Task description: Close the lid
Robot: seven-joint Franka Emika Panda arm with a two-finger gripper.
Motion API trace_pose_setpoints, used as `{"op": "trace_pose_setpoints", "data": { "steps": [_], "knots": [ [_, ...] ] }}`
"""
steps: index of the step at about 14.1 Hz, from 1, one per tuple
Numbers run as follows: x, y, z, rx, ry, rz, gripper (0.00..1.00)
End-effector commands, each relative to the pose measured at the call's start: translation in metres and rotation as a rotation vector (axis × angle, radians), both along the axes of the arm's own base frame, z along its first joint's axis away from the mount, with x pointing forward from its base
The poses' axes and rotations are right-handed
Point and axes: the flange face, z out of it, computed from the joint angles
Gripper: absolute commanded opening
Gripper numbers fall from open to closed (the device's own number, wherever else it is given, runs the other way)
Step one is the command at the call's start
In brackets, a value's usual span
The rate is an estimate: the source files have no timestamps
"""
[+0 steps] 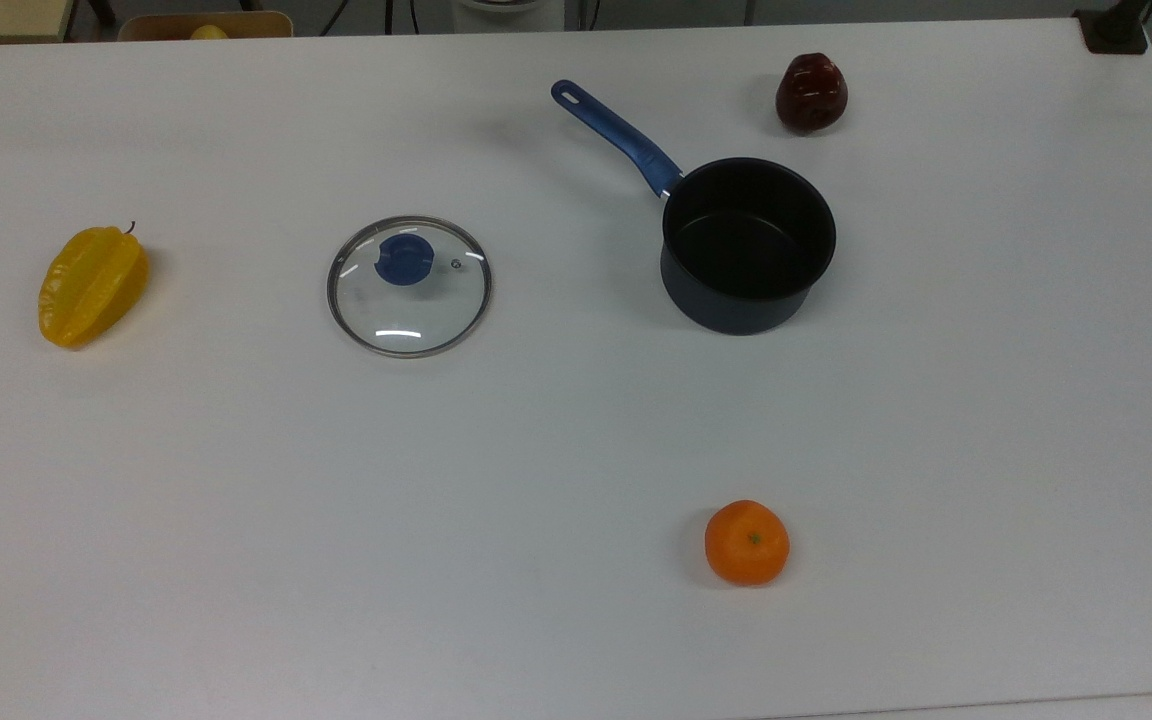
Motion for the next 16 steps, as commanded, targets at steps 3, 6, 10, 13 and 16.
{"op": "trace_pose_setpoints", "data": {
  "steps": [3, 6, 10, 13, 16],
  "knots": [
    [0.000, 0.002, 0.000, 0.000, -0.007, -0.001, 1.00],
    [0.000, 0.002, -0.001, 0.000, -0.006, -0.005, 1.00],
    [0.001, 0.000, -0.002, 0.005, -0.006, -0.013, 1.00],
    [0.003, -0.013, 0.003, 0.003, -0.038, -0.016, 1.00],
    [0.002, -0.025, -0.008, 0.011, -0.023, 0.021, 1.00]
  ]
}}
